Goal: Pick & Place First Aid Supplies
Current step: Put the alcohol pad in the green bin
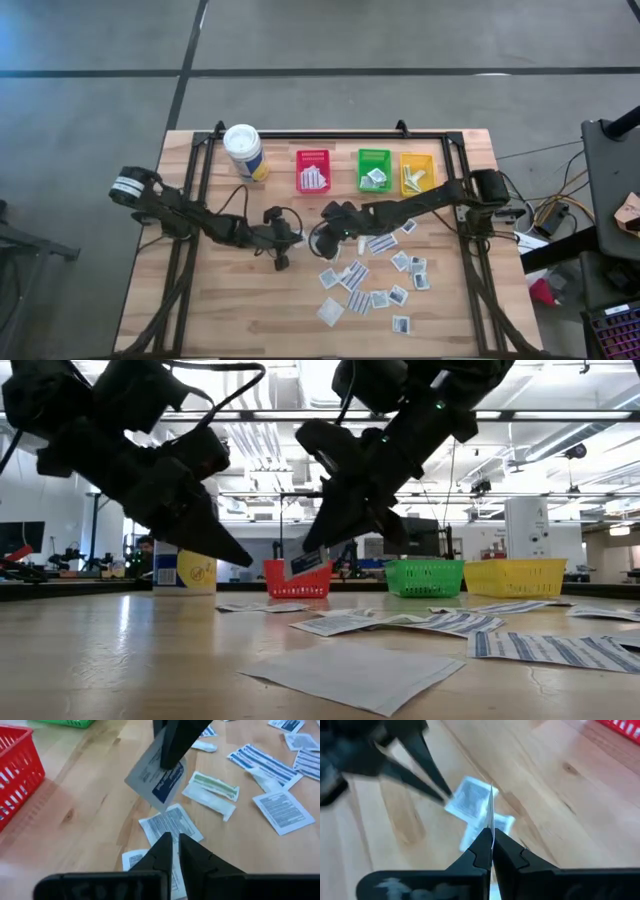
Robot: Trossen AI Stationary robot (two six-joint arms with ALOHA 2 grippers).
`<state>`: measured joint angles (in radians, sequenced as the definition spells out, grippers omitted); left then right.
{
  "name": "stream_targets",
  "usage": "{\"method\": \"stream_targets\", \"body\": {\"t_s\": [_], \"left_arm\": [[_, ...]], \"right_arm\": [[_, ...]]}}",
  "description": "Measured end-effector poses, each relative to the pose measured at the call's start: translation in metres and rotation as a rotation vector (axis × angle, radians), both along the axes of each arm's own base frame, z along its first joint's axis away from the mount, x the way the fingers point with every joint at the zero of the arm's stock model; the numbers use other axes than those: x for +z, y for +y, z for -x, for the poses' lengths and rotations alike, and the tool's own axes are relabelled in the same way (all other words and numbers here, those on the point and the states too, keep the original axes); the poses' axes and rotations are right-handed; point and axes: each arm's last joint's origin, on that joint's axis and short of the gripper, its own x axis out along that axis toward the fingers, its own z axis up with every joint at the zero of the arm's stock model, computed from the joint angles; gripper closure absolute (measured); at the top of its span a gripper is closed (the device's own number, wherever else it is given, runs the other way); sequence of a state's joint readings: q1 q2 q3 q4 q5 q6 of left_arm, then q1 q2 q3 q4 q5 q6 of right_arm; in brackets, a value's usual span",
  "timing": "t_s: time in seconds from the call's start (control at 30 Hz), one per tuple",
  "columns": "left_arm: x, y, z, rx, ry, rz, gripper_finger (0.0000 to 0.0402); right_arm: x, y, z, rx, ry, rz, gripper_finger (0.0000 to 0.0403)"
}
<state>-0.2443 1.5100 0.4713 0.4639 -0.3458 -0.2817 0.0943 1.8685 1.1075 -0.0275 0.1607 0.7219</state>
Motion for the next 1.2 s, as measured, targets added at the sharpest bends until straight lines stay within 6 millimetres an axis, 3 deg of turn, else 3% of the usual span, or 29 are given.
{"method": "stream_targets", "body": {"t_s": [0.33, 0.67, 1.2], "left_arm": [[0.018, 0.007, 0.018, 0.083, 0.052, -0.068, 0.0372], [0.03, 0.009, 0.024, 0.097, 0.03, -0.068, 0.0372], [0.028, 0.01, 0.025, 0.139, 0.034, -0.024, 0.0371]], "right_arm": [[-0.01, -0.002, 0.014, 0.006, 0.041, 0.038, 0.0394], [-0.006, -0.006, 0.047, -0.015, 0.054, 0.061, 0.0394], [0.038, -0.021, 0.114, -0.184, -0.118, 0.245, 0.0394]]}}
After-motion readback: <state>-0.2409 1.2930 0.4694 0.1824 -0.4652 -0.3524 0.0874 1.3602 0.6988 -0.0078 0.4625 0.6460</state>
